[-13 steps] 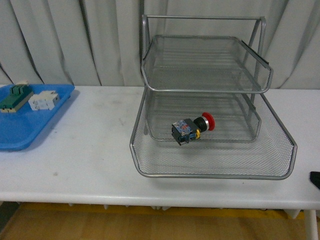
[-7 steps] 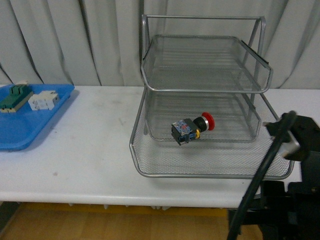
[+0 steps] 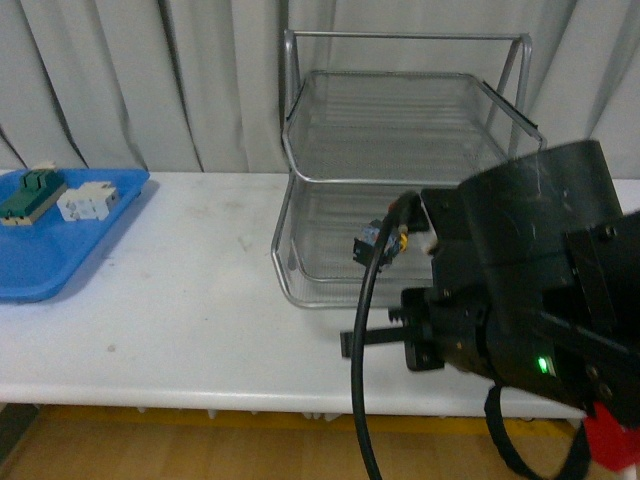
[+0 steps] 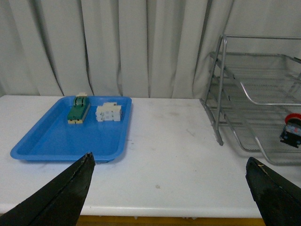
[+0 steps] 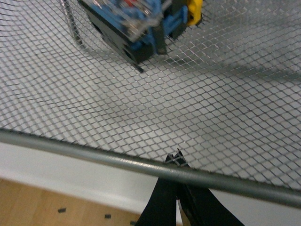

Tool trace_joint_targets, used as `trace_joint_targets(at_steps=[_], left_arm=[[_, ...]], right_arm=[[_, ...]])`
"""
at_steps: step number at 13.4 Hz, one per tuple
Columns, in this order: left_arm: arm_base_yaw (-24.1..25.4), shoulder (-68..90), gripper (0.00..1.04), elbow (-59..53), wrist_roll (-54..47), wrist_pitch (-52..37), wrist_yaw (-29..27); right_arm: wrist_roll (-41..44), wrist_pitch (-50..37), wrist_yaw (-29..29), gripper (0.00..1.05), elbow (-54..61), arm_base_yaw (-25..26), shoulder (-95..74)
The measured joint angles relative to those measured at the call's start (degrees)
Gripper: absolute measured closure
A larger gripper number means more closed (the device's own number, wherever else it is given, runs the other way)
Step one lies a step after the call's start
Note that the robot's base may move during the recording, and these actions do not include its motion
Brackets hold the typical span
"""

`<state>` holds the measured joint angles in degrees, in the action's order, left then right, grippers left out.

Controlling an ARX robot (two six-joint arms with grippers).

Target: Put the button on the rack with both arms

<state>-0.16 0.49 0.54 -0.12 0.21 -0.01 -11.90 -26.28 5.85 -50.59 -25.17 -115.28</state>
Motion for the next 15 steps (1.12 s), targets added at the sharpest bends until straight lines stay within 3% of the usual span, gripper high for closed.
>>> trace_joint_targets(at_steps=[5, 8, 12, 13, 14, 15], left_arm=[[0.00, 0.00, 0.07, 0.00, 0.00, 0.00, 0.00], [0.00, 0.00, 0.07, 0.00, 0.00, -0.02, 0.00], [0.00, 0.00, 0.07, 0.00, 0.00, 0.00, 0.02], [0.00, 0.00, 0.07, 0.00, 0.00, 0.00, 0.00], [0.00, 0.00, 0.07, 0.00, 0.00, 0.00, -0.02], [0.00, 0.00, 0.07, 0.00, -0.02, 0.00, 0.11]], right_arm=[[5.31, 3.28, 1.73, 1.03, -19.96, 3.15, -11.91], [6.43, 0.61, 1.20, 1.03, -20.35, 3.17, -12.39], [2.05, -12.28, -2.99, 1.03, 3.15, 4.90, 7.96], [0.94, -17.70, -2.14, 1.03, 11.89, 6.69, 16.63], [0.13, -21.31, -1.40, 0.93, 17.88, 8.04, 22.34], [2.86, -33.73, 6.14, 1.00, 22.95, 8.39, 23.45]])
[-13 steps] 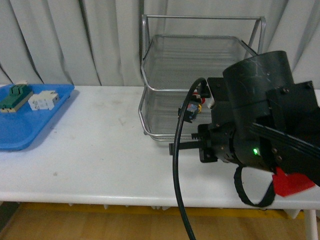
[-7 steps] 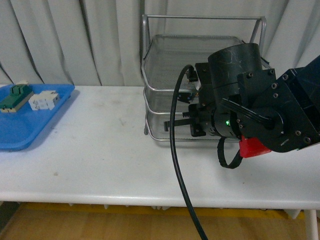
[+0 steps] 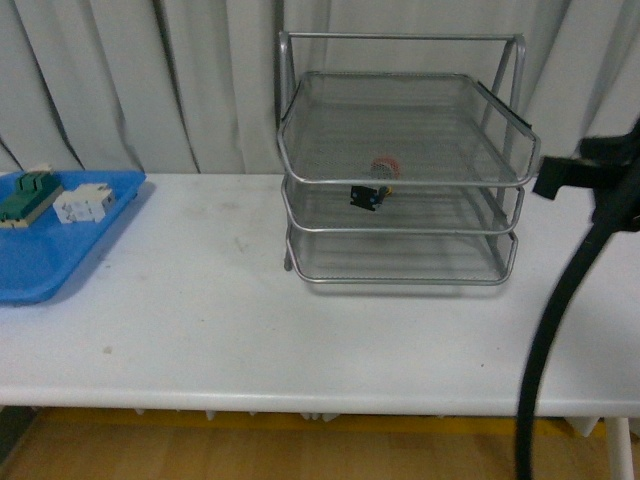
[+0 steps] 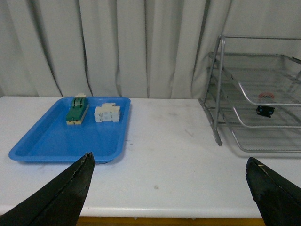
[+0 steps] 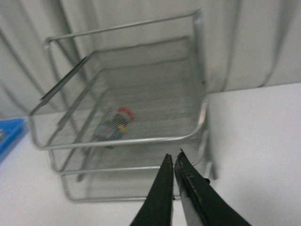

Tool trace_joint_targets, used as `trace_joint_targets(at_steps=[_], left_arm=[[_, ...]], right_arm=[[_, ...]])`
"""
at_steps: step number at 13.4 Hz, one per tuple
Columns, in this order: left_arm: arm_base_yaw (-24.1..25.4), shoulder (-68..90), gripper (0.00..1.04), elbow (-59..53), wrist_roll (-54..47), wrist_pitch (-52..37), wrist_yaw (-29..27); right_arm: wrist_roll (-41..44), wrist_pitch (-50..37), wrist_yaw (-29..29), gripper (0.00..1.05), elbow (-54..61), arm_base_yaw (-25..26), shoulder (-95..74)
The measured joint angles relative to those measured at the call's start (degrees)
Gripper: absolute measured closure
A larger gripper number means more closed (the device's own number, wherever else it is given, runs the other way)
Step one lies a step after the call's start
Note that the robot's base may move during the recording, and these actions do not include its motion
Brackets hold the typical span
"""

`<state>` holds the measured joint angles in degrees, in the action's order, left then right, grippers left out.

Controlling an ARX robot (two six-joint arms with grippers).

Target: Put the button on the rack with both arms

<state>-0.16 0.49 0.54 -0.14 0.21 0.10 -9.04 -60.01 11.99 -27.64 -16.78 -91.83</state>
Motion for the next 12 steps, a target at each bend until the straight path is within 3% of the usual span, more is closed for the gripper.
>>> trace_joint_targets(at_steps=[1, 3, 11, 12], left_arm=[[0.00, 0.00, 0.07, 0.00, 0.00, -0.07, 0.00], [0.04, 0.00, 0.07, 0.00, 0.02, -0.02, -0.13], [0.04, 0.00, 0.07, 0.00, 0.02, -0.02, -0.11], [0.04, 0.00, 0.07, 0.00, 0.02, -0.02, -0.11]], right_arm=[[4.26, -5.81, 2.43, 1.03, 4.39, 1.18, 0.79], [7.63, -6.60, 0.74, 1.03, 11.15, 4.31, 8.11], [8.68, 8.20, -7.15, 1.03, 24.35, 12.04, 35.71], [8.70, 10.93, -10.93, 1.03, 25.05, 15.17, 39.23]])
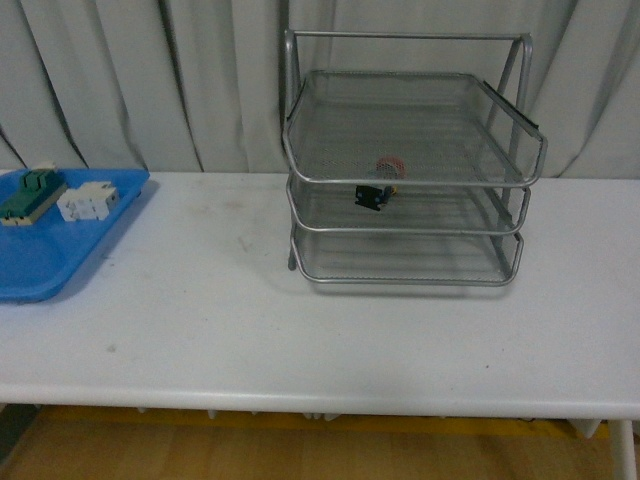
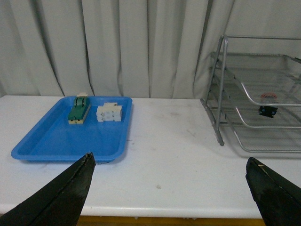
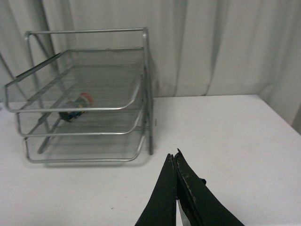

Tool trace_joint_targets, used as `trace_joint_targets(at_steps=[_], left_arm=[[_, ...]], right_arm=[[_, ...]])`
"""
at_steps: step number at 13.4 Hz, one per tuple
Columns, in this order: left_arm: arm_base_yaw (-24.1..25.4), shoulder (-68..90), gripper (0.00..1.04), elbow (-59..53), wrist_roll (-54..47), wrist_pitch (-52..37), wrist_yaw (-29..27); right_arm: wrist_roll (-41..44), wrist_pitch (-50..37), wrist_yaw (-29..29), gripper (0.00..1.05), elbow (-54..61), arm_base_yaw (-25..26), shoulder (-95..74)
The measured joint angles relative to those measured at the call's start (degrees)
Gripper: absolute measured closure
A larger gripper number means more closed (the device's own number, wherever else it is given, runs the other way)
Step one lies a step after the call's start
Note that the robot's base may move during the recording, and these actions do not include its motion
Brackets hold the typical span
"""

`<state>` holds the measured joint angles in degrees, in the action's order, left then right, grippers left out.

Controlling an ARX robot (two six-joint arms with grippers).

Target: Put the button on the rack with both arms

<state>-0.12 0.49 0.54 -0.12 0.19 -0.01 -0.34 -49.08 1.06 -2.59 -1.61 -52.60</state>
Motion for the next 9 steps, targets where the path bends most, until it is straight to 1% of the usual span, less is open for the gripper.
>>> trace_joint_targets(at_steps=[1, 9], left_arm=[[0.00, 0.00, 0.07, 0.00, 0.00, 0.00, -0.02], [0.00, 0.00, 0.07, 0.00, 0.00, 0.00, 0.00]], right_arm=[[-0.02, 2.54, -0.37, 1.03, 0.55, 1.86, 3.32], [0.00, 23.17, -0.87, 1.03, 1.97, 1.88, 26.47]])
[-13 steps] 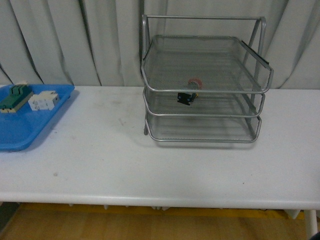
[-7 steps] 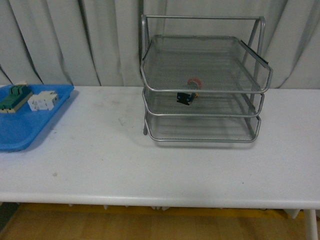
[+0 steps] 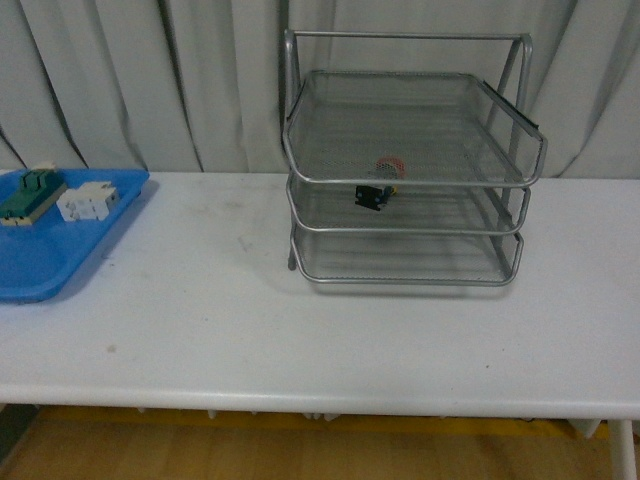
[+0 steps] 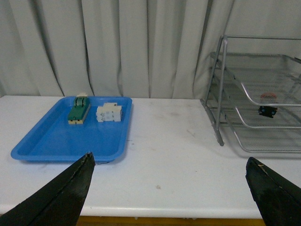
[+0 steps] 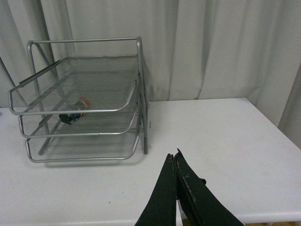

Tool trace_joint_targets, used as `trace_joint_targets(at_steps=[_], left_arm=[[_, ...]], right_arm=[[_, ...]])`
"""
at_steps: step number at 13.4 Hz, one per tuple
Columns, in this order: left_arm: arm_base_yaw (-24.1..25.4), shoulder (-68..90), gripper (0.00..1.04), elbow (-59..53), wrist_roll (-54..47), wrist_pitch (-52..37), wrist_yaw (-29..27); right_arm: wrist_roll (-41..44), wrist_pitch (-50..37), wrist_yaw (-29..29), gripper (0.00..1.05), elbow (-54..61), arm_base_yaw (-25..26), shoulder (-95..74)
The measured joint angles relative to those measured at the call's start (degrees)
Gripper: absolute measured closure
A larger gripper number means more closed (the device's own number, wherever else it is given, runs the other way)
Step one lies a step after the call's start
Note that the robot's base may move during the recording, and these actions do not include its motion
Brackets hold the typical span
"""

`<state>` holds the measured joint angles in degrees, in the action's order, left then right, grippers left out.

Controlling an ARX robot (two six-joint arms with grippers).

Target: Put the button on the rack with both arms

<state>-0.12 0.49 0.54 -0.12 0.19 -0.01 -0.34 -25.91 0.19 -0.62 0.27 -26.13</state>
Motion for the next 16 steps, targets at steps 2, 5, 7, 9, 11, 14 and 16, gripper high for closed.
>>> trace_joint_targets(at_steps=[2, 5, 7, 9, 11, 14, 16], left_arm=[[0.00, 0.00, 0.07, 0.00, 0.00, 0.00, 0.00], [0.00, 0.00, 0.07, 0.00, 0.00, 0.00, 0.00], [0.00, 0.00, 0.07, 0.00, 0.00, 0.00, 0.00], [0.00, 0.00, 0.07, 0.00, 0.00, 0.00, 0.00], [0.00, 0.00, 0.07, 0.00, 0.00, 0.02, -0.02], [0.00, 0.00, 0.07, 0.00, 0.00, 0.00, -0.02], [0.00, 0.00, 0.07, 0.00, 0.00, 0.00, 0.00]], right_arm=[[0.00, 4.02, 0.00, 1.03, 0.00, 0.00, 4.15], [0.00, 9.01, 0.00, 1.03, 0.00, 0.00, 9.35], [0.00, 13.62, 0.00, 1.03, 0.00, 0.00, 13.99], [0.00, 15.63, 0.00, 1.03, 0.00, 0.00, 15.98], [0.00, 26.29, -0.15, 1.03, -0.02, 0.00, 23.67], [0.07, 26.38, -0.15, 1.01, -0.02, 0.00, 25.81], [0.07, 26.10, -0.15, 0.72, -0.02, 0.00, 25.94]])
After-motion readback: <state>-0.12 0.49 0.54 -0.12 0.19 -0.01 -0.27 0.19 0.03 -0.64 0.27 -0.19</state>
